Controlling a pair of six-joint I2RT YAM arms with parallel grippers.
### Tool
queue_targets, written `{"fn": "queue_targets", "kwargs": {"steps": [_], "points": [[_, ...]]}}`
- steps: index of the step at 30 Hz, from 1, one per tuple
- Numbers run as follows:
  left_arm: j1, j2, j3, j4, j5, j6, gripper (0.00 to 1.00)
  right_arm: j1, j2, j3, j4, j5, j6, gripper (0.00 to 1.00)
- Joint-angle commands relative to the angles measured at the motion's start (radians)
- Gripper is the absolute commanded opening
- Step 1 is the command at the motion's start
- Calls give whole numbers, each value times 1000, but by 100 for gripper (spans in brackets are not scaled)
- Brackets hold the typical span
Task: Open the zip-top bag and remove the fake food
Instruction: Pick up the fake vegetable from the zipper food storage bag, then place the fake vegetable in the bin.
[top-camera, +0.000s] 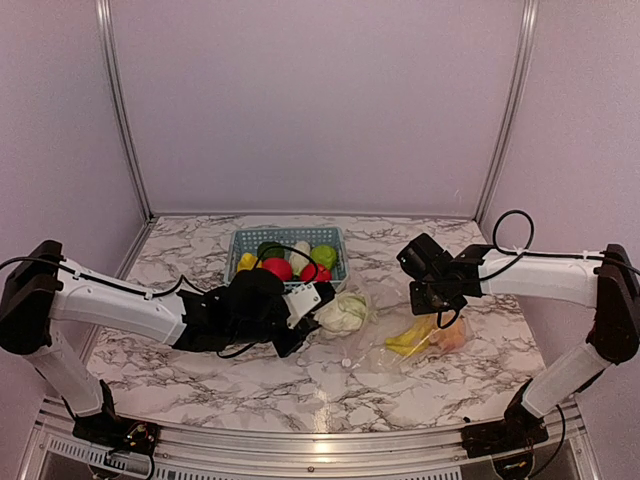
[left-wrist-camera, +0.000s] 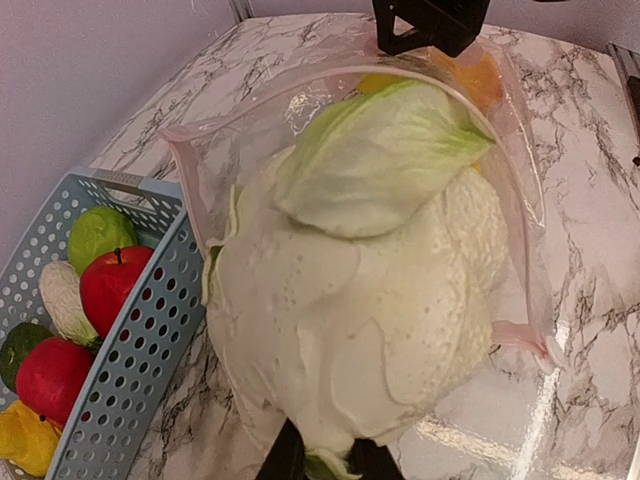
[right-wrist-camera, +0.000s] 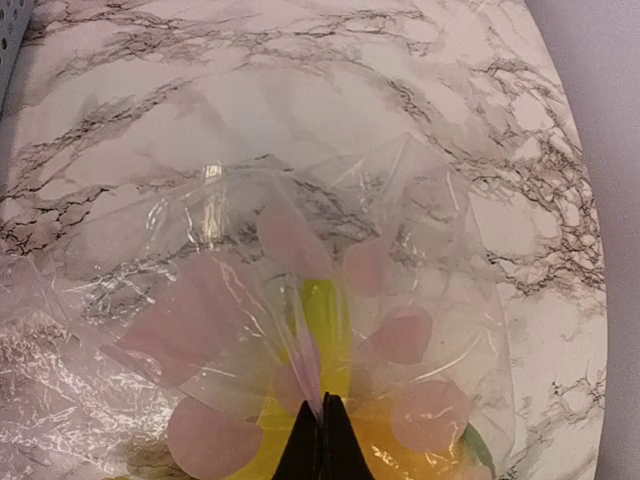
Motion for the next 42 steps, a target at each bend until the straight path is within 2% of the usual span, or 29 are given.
{"fn": "queue_targets", "kwargs": {"steps": [1,10,20,26,31,36,42], "points": [[4,-57,-5,3,62,-25,0,4,-6,21,9,-4,8,0],[4,-111,-37,-31,-1,-41,0,-6,-26,13,-2,-8,10,0],[4,-186,-56,-72,-4,-51,0,-15,-31,16,7,-23,-2,0],[14,-226,-58,-65,-100,-66,0,-15,-34,29,9,-35,-11,0],[62,-236,-31,-59,-165,-104,0,-15,-55,39,16,-54,-19,0],[132,-184,54,-102,-213,-147,0,-15,-85,45,25,-77,-25,13],[201,-62,202,-203,-253,-165,0,-15,-120,56,35,-99,-37,23]]}}
